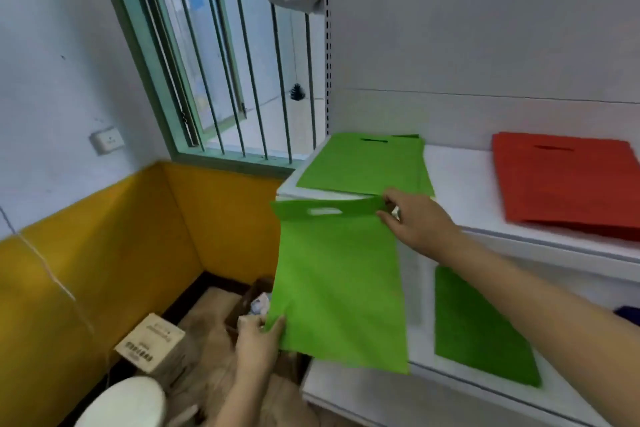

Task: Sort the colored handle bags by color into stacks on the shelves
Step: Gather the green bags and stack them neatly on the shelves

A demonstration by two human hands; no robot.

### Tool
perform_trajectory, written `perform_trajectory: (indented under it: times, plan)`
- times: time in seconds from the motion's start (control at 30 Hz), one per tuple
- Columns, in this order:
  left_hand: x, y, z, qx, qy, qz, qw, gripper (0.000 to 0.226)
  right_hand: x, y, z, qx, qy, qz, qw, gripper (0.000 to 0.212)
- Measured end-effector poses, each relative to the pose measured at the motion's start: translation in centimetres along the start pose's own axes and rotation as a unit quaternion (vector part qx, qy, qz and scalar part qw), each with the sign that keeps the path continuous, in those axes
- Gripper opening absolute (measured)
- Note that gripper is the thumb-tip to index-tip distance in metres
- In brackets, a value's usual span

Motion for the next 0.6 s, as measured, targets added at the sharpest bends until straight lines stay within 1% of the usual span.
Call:
perform_trajectory:
  times: [0.03, 0.1, 0.13, 0.2, 0.23, 0.37, 0.47, 0.53, 0.6]
  plan:
    - [1.5, 0.8, -1.1, 0.02, -0.002, 0.013, 1.0, 0.038, -0.7, 1.9, -0.9, 0.022, 0.004, -0.008, 1.0, 0.013]
    - [3.8, 3.2, -3.8, 0.063, 0.036, 0.052, 0.996, 0.023, -3.4, 5.7, -2.4, 0.069, 0.002, -0.057, 0.996, 0.01]
    - [4.5, 4.5, -5.0, 0.076, 0.048, 0.07, 0.993, 0.018, -5.2, 7.5, -3.3, 0.089, -0.009, -0.086, 0.992, 0.008]
    - [6.3, 6.1, -7.7, 0.103, 0.049, 0.093, 0.989, 0.014, -9.4, 11.0, -5.1, 0.125, -0.043, -0.155, 0.979, 0.006]
    - [7.0, 6.9, -9.1, 0.113, 0.036, 0.096, 0.988, 0.012, -11.8, 12.7, -6.0, 0.137, -0.057, -0.188, 0.971, 0.01]
    - [10.0, 7.3, -14.6, 0.12, -0.036, 0.089, 0.988, 0.016, -21.0, 18.4, -9.4, 0.172, -0.128, -0.316, 0.924, 0.015]
    - [11.4, 7.7, -19.7, 0.137, -0.041, 0.121, 0.982, 0.009, -28.4, 22.3, -12.6, 0.2, -0.184, -0.417, 0.867, 0.013]
    - [12.5, 7.8, -23.5, 0.146, -0.031, 0.157, 0.976, 0.015, -33.1, 24.3, -14.8, 0.208, -0.202, -0.443, 0.848, 0.013]
    - [13.3, 7.7, -27.5, 0.153, -0.024, 0.176, 0.972, 0.022, -36.9, 25.5, -16.6, 0.206, -0.221, -0.454, 0.838, 0.011]
Point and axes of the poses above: each hand's wrist, its own y-axis away from the middle knuckle, its own z-axis out of the back of the hand, x = y × z, the point moved 8 cm from there along -y, towards the middle knuckle, and after that the axes turned 11 degrees about y, right-handed, at the moved point
